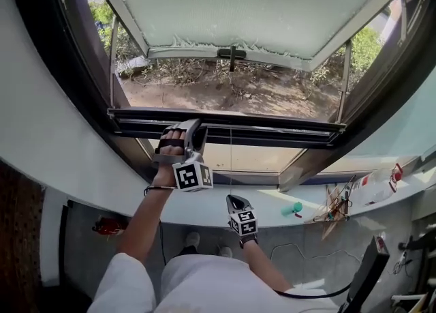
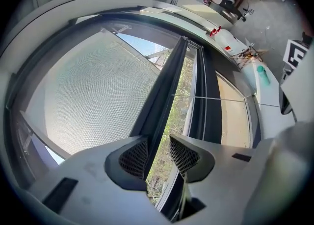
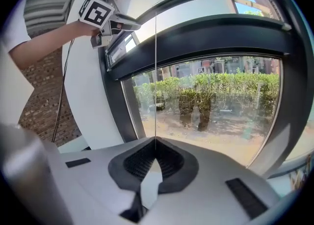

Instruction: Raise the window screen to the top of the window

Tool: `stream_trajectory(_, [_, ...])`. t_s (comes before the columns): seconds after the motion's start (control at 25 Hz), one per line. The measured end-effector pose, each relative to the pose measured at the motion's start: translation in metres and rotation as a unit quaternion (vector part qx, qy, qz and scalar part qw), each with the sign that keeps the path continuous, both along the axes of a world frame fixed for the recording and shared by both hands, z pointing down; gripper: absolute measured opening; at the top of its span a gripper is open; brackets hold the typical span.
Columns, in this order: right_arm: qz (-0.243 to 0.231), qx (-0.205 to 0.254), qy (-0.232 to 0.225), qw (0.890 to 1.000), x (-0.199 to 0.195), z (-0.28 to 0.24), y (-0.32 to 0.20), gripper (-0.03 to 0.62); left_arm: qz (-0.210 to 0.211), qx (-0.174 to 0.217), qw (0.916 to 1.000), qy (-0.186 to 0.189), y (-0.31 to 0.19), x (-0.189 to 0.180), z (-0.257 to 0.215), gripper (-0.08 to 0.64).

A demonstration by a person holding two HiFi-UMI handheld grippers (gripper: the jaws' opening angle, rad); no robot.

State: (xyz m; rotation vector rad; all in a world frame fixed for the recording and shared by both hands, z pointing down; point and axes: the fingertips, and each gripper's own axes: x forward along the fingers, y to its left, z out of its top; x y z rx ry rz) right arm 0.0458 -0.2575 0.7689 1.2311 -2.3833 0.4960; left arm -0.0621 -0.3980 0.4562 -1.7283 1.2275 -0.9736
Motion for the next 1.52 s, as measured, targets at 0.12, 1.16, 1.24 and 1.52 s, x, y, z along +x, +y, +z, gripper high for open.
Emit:
stream_trajectory(0.12, [0.004, 0.01, 0.003, 1.0, 0.004, -0.007, -0.001, -0.009, 0.003, 0.008, 1.0, 0.004, 0.0, -0.002, -0.006, 0.12])
stream_trajectory(1.16, [0.012, 0.089, 0.001, 0.996, -0.016, -0.075, -0.04, -0.009, 0.036, 0.092, 0.995, -0.015, 0.0, -0.001, -0.093, 0.12])
stream_trajectory(1.24, [0.012, 0.1, -0.002, 0.995, -0.02, -0.085, -0.044, -0.009, 0.036, 0.103, 0.994, -0.012, -0.001, -0.002, -0.104, 0.12])
stream_trajectory(1.52, [0.023, 0.117, 0.011, 0.993, -0.019, -0.106, -0.053, -0.009, 0.028, 0.11, 0.993, -0.034, -0.007, -0.003, -0.123, 0.12])
